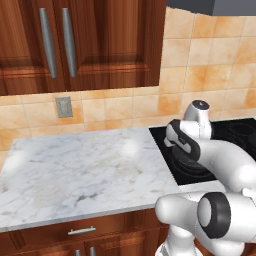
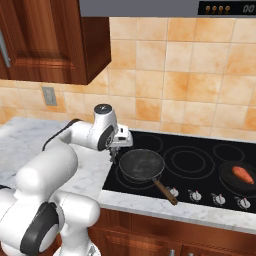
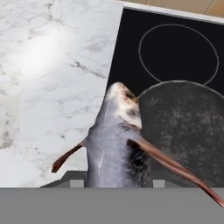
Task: Place both pans onto different burners. Then place the sweet potato and the fish on different pans.
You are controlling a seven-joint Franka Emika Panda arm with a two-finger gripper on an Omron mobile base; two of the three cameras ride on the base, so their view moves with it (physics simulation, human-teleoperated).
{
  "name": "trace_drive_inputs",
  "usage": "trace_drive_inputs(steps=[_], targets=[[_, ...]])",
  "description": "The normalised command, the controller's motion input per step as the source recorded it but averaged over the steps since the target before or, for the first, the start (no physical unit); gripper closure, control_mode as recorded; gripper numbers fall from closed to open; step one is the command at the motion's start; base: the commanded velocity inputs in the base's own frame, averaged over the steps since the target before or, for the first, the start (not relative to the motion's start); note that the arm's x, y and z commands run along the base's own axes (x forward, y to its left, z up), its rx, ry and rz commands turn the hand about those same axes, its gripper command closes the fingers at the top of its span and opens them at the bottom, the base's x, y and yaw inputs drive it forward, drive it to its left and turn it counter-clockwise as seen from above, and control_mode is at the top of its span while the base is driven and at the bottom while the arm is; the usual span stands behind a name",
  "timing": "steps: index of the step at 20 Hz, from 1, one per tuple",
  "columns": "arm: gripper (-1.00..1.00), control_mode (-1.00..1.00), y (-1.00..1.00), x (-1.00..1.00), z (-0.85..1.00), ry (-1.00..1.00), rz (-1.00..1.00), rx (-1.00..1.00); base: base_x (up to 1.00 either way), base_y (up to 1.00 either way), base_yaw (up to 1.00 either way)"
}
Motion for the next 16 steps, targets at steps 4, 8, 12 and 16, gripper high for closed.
trace_drive_inputs(steps=[4,8,12,16], targets=[[1.0,-1.0,-0.51,0.0,0.0,0.0,-0.02,0.0,0.0,0.0,0.0],[1.0,-1.0,-0.5,0.0,0.0,0.0,-0.02,0.0,0.0,0.0,0.0],[1.0,-1.0,-0.36,0.0,-0.01,0.0,-0.01,0.0,0.0,0.0,0.0],[1.0,-1.0,-0.26,0.0,-0.03,0.0,-0.02,0.0,0.0,0.0,0.0]])
